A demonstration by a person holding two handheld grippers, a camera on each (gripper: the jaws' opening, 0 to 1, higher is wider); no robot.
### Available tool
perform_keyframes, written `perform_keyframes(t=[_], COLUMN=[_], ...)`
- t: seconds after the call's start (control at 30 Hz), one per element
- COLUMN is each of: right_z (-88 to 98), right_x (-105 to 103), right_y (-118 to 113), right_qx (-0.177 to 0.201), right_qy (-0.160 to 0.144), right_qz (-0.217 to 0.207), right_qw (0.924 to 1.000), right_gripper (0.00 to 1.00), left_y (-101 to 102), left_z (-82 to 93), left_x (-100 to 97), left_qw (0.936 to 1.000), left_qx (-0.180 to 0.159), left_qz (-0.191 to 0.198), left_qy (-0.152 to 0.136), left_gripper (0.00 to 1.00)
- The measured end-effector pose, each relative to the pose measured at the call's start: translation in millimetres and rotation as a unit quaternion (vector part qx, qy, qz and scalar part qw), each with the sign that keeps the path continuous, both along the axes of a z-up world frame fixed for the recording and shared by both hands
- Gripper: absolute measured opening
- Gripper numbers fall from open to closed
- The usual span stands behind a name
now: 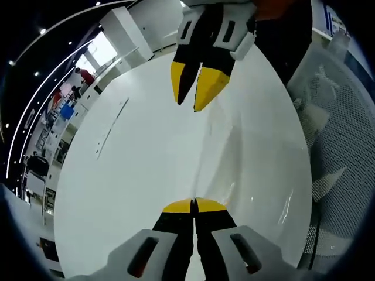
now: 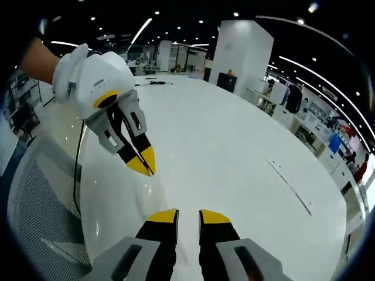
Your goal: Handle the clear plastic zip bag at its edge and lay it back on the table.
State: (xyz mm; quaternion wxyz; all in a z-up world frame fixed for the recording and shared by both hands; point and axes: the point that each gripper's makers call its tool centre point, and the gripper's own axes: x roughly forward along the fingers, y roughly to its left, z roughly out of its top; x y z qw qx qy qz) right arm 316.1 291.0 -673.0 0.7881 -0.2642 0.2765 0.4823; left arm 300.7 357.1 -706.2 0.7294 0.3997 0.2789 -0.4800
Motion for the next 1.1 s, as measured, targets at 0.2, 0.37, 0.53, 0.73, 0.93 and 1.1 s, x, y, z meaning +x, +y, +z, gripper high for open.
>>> perform_keyframes(t=[0.2,0.37,0.53,0.73,0.93,1.1], right_z=[-6.3,-16.7,-20.9,-23.8,-30.5,-34.5], right_x=[-9,-14,-15,-19,-19,-19], right_y=[10,13,12,8,5,6], right_qx=[-0.01,-0.031,-0.039,-0.04,-0.045,-0.043], right_qy=[0.002,0.002,0.005,0.015,0.018,0.025], right_qz=[0.022,0.04,0.037,0.032,0.031,0.03], right_qw=[0.9997,0.9987,0.9985,0.9986,0.9983,0.9983], right_gripper=[0.1,0.09,0.08,0.07,0.03,0.0], left_y=[1,3,2,1,-4,-5], left_z=[2.1,4.0,2.9,4.5,7.7,8.3], left_x=[1.4,1.7,-0.4,-1.0,-4.1,-4.7], left_qw=[1.0,1.0,1.0,0.9999,0.9998,0.9997], left_qx=[-0.003,-0.005,-0.006,-0.009,-0.015,-0.017], left_qz=[0.001,0.002,-0.001,-0.004,-0.015,-0.015], left_qy=[-0.002,-0.003,-0.001,-0.002,-0.001,-0.001], left_gripper=[0.0,0.0,0.0,0.0,0.0,0.0])
